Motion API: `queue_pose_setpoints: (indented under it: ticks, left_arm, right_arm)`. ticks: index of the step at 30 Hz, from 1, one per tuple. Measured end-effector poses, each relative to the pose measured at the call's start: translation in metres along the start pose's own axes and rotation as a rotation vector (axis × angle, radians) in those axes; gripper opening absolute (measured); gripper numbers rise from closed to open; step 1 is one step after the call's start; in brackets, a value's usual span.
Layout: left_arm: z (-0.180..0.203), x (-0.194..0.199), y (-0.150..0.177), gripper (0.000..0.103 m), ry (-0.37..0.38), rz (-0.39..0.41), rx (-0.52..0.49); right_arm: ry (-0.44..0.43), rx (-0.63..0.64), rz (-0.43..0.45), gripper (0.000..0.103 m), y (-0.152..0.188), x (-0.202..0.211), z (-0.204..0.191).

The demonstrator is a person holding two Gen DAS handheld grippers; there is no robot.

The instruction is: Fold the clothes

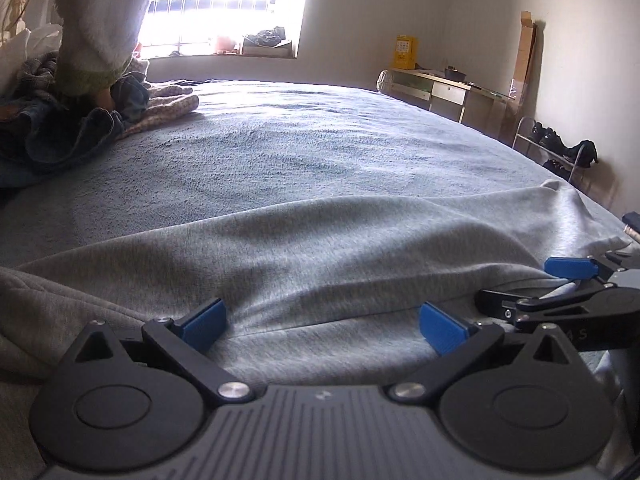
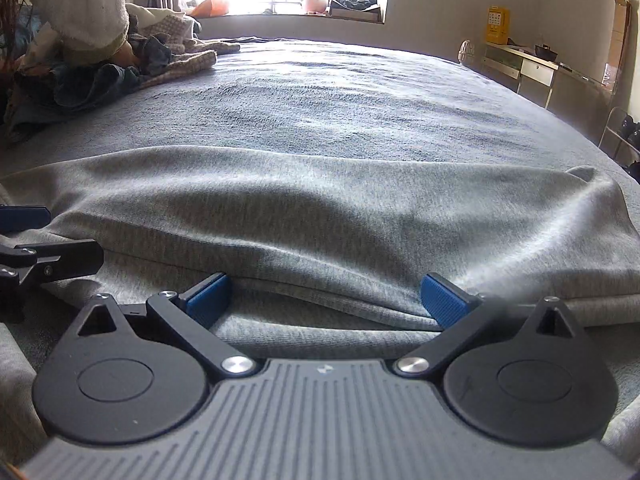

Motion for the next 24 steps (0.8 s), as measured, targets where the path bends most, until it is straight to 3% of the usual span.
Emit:
queue_pose_setpoints:
  ticks: [10, 24]
  left_arm:
    - [0.013, 0.000, 0.003, 0.103, -0.073, -0.026, -0.083]
    - [0.019, -0.002, 0.004, 0.103, -0.108, -0.032, -0.128]
  right_arm:
    - [-0.001, 0.001, 0.000, 0.102, 0.000, 0.000, -0.002]
    - [0.005, 0.004, 0.000, 0.102, 0.001, 0.002, -0.003]
Point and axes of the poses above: each gripper's, at about its wrist camera, not at the fingertips, and x roughly against the way its jaws point, z to its right, y to its underside, the point moved 3 cm from there along -x, roughly the way its jaws point
